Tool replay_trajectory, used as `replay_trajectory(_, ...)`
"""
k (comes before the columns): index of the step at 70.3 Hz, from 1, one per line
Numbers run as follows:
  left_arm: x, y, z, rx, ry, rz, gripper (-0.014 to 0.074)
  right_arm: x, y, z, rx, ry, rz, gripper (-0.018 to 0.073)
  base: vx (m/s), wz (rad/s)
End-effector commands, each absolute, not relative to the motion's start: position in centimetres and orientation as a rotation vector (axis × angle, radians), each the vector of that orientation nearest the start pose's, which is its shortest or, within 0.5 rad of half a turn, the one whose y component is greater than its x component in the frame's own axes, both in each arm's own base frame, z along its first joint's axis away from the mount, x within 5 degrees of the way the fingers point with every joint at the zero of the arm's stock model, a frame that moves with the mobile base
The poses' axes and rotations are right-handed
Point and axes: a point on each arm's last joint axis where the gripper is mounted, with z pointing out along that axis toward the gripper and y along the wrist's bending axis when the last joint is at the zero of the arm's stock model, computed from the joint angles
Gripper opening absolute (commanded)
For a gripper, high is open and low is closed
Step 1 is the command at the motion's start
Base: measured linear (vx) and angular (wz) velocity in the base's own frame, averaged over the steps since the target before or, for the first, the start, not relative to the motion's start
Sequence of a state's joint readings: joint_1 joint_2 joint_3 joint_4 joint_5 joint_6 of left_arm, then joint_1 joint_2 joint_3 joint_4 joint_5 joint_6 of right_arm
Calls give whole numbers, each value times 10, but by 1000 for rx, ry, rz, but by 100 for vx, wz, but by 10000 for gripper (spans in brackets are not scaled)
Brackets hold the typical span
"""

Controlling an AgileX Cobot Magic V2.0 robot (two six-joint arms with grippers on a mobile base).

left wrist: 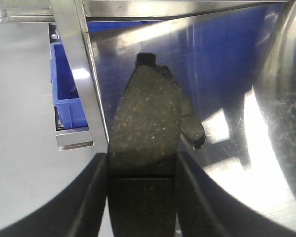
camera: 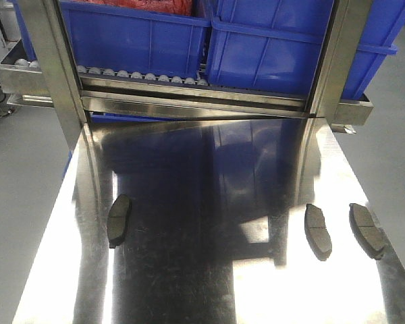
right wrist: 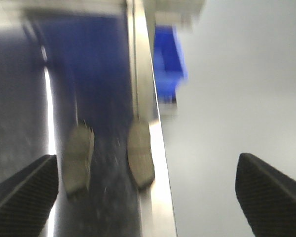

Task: Move and align brake pads A on conveyor
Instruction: 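Lower the right gripper onto the outermost brake pad and close it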

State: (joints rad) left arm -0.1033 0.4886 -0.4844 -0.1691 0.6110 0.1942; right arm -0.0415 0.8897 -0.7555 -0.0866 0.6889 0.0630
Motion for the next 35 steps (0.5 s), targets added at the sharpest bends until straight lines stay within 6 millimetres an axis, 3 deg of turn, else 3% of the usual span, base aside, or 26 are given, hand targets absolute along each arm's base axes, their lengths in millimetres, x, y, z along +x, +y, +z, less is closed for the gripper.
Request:
replay_trajectory(1, 97, -20, 304, 199, 1963, -147, 146, 199, -14, 320, 74, 2383, -104, 685, 0, 0)
replay_trajectory(17, 97, -20, 304, 199, 1963, -147, 146, 262, -17, 294, 55, 2588, -114, 655, 0, 0)
replay_trajectory(35, 97, -20, 304, 199, 1963, -147, 146, 311, -17, 251, 27, 2737, -92, 634, 0, 0)
